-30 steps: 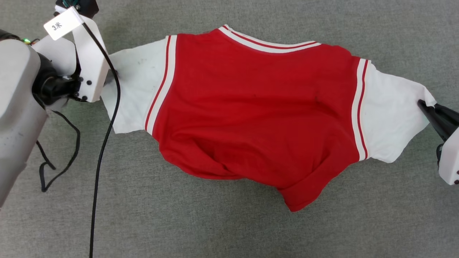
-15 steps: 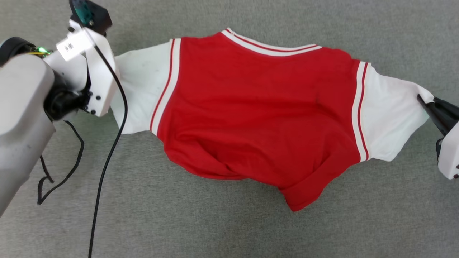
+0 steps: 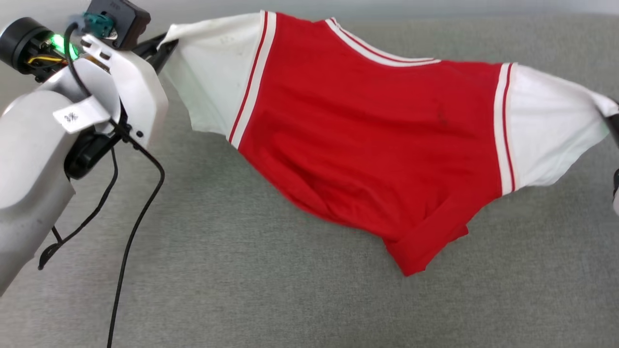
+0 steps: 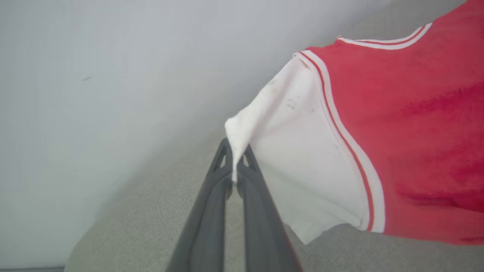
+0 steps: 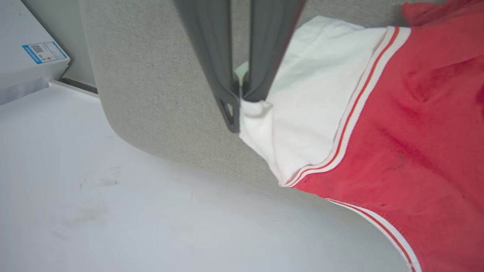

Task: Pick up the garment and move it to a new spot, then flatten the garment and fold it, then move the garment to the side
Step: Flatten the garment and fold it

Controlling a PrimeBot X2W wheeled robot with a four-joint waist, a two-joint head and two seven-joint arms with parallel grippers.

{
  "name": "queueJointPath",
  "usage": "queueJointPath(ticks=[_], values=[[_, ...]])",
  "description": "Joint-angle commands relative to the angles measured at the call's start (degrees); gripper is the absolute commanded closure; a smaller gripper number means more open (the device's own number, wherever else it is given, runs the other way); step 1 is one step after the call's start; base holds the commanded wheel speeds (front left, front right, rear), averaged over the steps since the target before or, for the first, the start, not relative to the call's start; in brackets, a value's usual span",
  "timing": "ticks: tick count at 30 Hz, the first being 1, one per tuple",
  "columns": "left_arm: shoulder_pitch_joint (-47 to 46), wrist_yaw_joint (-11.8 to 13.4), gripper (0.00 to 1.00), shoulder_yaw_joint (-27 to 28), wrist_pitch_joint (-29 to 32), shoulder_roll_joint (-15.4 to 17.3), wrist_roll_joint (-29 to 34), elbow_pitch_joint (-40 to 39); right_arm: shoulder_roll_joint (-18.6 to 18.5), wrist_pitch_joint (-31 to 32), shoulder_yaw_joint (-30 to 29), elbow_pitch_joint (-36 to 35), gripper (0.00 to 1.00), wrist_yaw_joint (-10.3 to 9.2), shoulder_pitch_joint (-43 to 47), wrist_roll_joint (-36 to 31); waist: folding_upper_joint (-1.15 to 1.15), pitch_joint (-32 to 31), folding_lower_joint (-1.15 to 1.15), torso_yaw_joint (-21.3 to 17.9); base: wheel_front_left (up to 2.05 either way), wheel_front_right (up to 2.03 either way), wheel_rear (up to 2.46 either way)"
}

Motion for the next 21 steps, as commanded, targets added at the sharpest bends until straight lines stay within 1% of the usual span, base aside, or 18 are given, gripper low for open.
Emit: queueJointPath(ticks=[1,6,13,17,19,21], values=[[0.6,0.4,1.0,0.2,-0.7,0.2,0.3,-0.5,0.1,-0.3,-0.4,-0.1,1.0,-0.08,-0.9,-0.4,0.0,-2.0,0.0,1.3,0.0,0.0,0.0],[0.6,3.3,1.0,1.6,-3.9,2.1,2.1,-5.8,-0.4,-1.6,-1.8,-1.0,1.0,-0.08,-2.5,-1.6,0.0,-5.3,0.0,2.2,0.0,0.0,0.0],[0.0,6.9,1.0,3.6,-5.3,5.9,3.9,-14.6,-0.4,-1.9,-4.0,-2.9,1.0,-0.08,-5.1,-2.0,0.0,-8.8,0.0,2.8,0.0,0.0,0.0],[-0.7,8.4,1.0,5.3,-5.8,6.3,3.0,-19.2,-0.1,-2.1,-4.5,-4.4,1.0,-0.08,-6.7,-1.8,0.0,-9.9,0.0,3.1,0.0,0.0,0.0],[-1.3,8.9,1.0,5.8,-5.7,6.7,3.3,-20.5,0.1,-2.3,-4.6,-5.1,1.0,-0.08,-7.9,-2.2,0.0,-10.0,0.0,3.2,0.0,0.0,0.0],[-2.1,9.3,1.0,6.2,-5.7,6.4,3.2,-21.2,0.2,-2.5,-4.6,-5.4,1.0,-0.08,-9.2,-2.5,0.0,-9.9,0.0,3.3,0.0,0.0,0.0]])
